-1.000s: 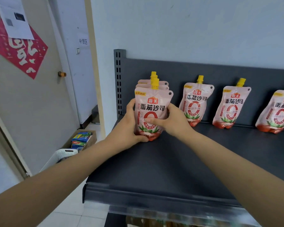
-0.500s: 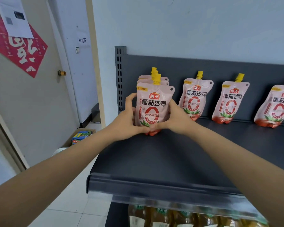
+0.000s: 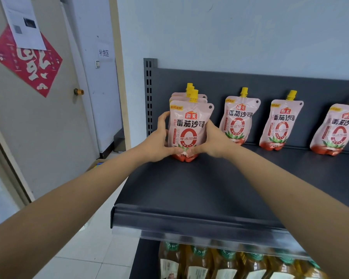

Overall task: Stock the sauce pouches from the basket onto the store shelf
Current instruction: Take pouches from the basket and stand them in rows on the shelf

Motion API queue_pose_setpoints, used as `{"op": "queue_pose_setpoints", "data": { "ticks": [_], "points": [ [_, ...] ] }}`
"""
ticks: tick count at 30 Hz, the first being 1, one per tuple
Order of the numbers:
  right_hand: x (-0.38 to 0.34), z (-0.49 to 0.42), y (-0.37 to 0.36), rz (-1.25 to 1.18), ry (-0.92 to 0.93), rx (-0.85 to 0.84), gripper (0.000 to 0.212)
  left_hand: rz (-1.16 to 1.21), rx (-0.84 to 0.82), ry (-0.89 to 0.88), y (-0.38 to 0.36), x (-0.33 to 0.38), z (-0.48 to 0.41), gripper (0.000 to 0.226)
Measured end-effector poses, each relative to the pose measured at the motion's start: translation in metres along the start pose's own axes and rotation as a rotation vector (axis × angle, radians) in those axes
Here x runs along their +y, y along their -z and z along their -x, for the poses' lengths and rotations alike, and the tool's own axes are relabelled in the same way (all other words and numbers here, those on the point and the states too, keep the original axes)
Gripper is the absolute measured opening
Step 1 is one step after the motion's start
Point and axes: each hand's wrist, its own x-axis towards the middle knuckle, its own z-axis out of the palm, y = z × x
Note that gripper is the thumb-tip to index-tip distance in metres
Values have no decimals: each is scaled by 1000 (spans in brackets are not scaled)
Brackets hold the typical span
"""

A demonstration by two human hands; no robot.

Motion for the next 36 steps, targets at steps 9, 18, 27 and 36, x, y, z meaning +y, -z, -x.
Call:
{"op": "queue_pose_setpoints", "data": {
  "ticks": [9,18,27,36],
  "points": [
    [-3,7,0,-94,-109,24,89,92,157,20,-8,-3,7,98],
    [0,10,-11,-129,-98,85,84,189,54,-11,-13,-4,11,90],
    [-10,58,6,13,-191,256,106,-375,199,-131,16,47,63,118],
    [-8,203,38,699,-259,499,83,-774,26,-490,-20,112,113,117]
  ]
}}
